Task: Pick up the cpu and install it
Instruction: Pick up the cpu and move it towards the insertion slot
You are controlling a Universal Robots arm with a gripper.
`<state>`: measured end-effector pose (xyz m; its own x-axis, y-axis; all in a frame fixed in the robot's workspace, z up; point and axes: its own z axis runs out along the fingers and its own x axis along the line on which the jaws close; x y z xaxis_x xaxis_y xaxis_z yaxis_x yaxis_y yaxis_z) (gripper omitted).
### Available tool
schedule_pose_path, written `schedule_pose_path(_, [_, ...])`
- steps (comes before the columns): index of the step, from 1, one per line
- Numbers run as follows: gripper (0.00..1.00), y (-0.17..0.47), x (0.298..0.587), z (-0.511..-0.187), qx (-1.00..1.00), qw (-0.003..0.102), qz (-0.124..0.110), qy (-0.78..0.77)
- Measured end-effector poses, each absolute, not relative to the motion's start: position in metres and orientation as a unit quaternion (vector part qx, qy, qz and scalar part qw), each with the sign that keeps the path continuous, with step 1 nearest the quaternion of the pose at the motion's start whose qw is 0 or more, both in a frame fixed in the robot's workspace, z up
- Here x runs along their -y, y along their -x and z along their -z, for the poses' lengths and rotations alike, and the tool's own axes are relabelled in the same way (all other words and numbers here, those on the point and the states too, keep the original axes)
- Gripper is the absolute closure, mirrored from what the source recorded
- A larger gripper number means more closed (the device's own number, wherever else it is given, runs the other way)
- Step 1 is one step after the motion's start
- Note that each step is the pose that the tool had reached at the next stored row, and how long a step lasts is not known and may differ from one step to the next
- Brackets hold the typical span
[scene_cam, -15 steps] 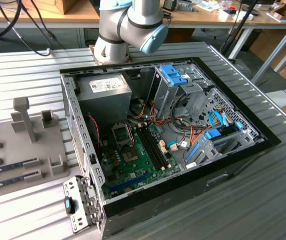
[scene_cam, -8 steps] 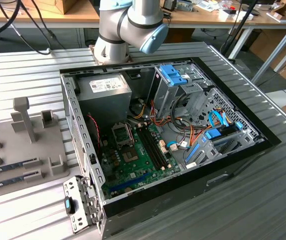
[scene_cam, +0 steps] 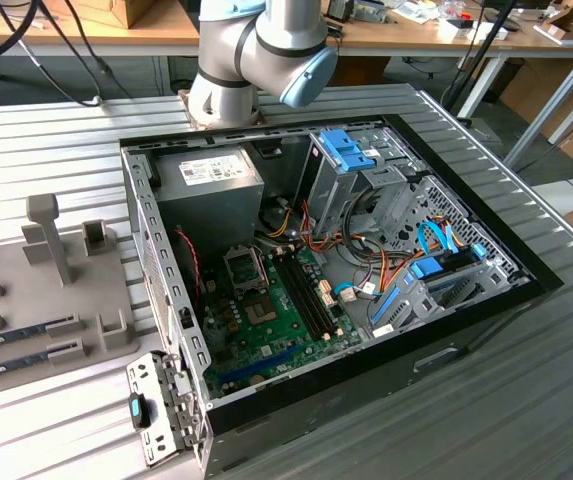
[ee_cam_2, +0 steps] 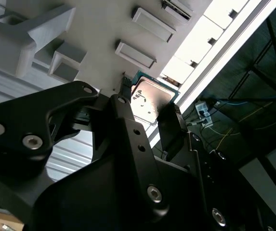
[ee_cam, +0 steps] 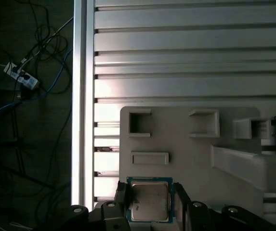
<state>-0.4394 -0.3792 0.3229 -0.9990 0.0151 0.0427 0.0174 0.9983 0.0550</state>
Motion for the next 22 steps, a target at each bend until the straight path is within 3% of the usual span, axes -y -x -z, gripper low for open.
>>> schedule_pose_path(22, [0.53,0.439,0.379,-0.343,0.999,0.021,0.034,0.008])
